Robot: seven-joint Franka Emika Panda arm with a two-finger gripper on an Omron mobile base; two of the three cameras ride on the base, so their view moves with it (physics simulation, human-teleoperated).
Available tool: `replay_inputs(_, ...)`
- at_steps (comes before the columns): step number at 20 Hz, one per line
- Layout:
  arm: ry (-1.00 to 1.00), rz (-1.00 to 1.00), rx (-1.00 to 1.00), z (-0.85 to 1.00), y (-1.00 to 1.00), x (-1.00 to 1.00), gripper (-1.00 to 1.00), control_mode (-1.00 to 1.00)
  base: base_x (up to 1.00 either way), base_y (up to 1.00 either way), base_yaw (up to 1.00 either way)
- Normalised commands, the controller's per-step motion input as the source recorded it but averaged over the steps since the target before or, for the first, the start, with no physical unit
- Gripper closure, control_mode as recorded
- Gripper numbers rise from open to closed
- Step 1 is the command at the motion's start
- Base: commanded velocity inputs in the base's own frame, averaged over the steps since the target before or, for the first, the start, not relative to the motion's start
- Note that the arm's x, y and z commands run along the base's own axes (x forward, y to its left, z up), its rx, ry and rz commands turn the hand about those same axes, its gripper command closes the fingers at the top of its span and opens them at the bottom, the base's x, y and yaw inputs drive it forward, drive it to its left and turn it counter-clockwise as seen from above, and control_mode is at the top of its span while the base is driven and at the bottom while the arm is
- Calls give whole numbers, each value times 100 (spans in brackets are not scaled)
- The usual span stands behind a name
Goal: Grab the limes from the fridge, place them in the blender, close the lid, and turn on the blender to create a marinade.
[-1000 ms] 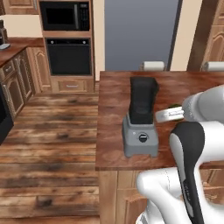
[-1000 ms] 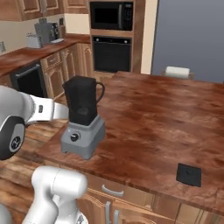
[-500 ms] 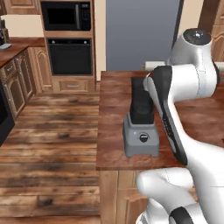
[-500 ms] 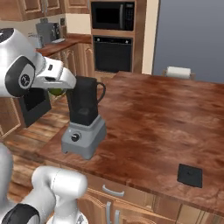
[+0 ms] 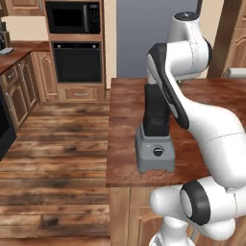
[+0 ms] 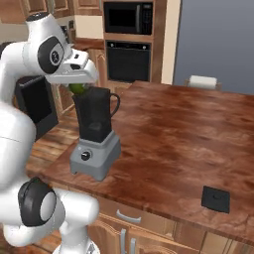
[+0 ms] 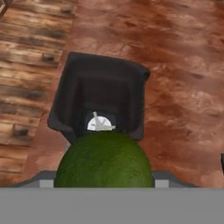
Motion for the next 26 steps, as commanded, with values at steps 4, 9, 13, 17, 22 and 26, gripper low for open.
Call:
replay_inputs(4,3,0,0,-60,-3,96,100,-100,0,0,0)
replay_inputs(9,3,0,0,-73,-6,83,100,-100,0,0,0)
replay_inputs(13,0,0,0,-36,0,55,100,-100,0,0,0)
replay_inputs(17,-1,0,0,-15,0,59,-100,-100,0,0,0)
replay_inputs(22,0,-1,0,23,1,15,-100,-100,0,0,0)
replay_inputs(26,1,-7,0,57,15,-10,-100,-100,0,0,0)
